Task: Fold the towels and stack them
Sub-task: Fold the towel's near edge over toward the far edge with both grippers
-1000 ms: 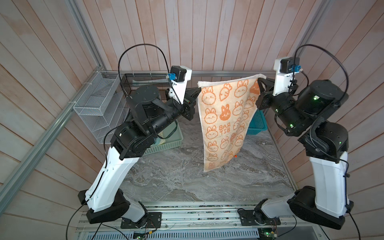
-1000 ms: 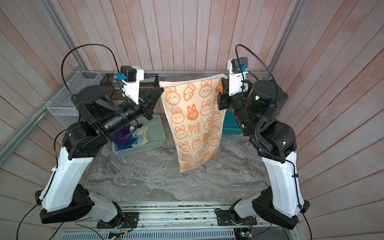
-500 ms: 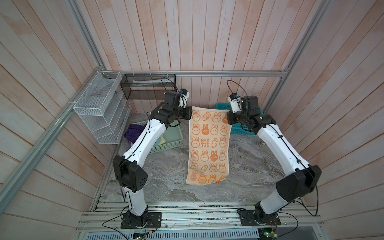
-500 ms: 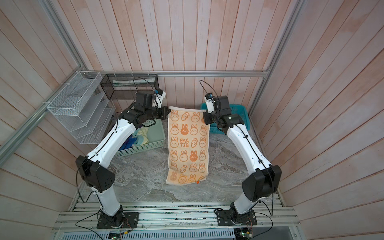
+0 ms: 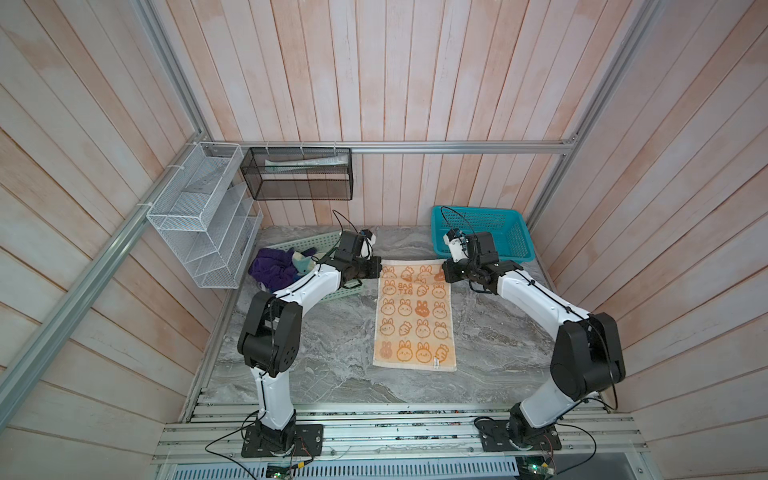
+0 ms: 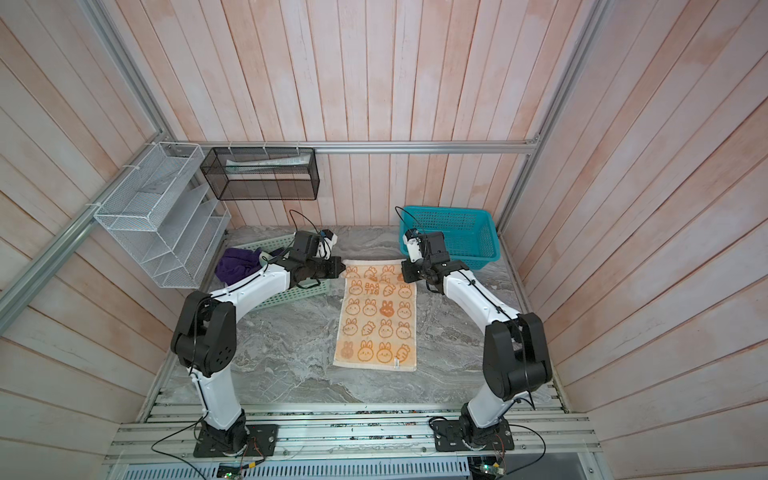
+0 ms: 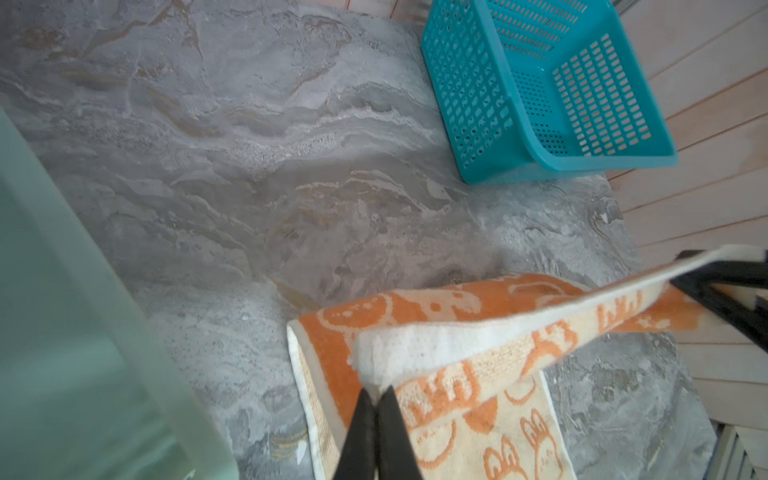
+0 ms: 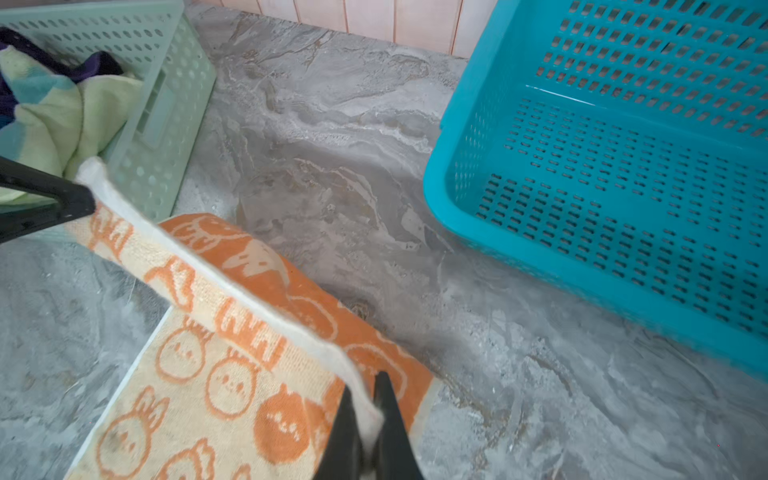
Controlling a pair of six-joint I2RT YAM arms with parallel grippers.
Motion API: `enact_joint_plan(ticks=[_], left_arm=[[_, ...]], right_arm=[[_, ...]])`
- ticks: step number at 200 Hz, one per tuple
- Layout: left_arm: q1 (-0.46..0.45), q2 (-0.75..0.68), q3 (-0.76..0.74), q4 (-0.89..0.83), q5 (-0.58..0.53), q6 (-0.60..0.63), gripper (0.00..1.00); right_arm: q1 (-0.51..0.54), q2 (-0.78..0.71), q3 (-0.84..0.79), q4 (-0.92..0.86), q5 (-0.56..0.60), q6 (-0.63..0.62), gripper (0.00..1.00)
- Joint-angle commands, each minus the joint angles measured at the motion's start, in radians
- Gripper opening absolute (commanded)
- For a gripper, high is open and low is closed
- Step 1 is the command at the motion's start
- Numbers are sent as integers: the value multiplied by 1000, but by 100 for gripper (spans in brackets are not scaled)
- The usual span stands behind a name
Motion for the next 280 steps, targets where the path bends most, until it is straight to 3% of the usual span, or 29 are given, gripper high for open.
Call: enact_joint_plan(ticks=[1, 45, 85, 128, 176, 204, 249, 280], left_arm=[[-11, -106, -92, 86, -17, -27, 0], [-102, -194, -290, 106, -49, -87, 0], [-170, -153, -403, 153, -73, -153, 0], [-170, -157, -399, 106, -101, -128, 0], [-155, -278, -342, 36, -120, -94, 0], [-175, -359, -408, 45, -120, -105, 0], [-224, -380, -629, 170, -89, -210, 0], [-233, -323, -702, 253, -85, -255, 0]], right_arm=[[21, -91, -89, 61, 21, 73, 0], [58, -140, -265, 58, -96, 234, 0], [70, -110, -408, 150, -129, 308, 0], [69, -104, -363, 86, -106, 280, 0], [69, -220, -274, -52, -82, 258, 0], [69, -299, -322, -86, -106, 313, 0], [77, -320, -562, 65, -209, 470, 0], [80, -248, -669, 229, -227, 519, 0]])
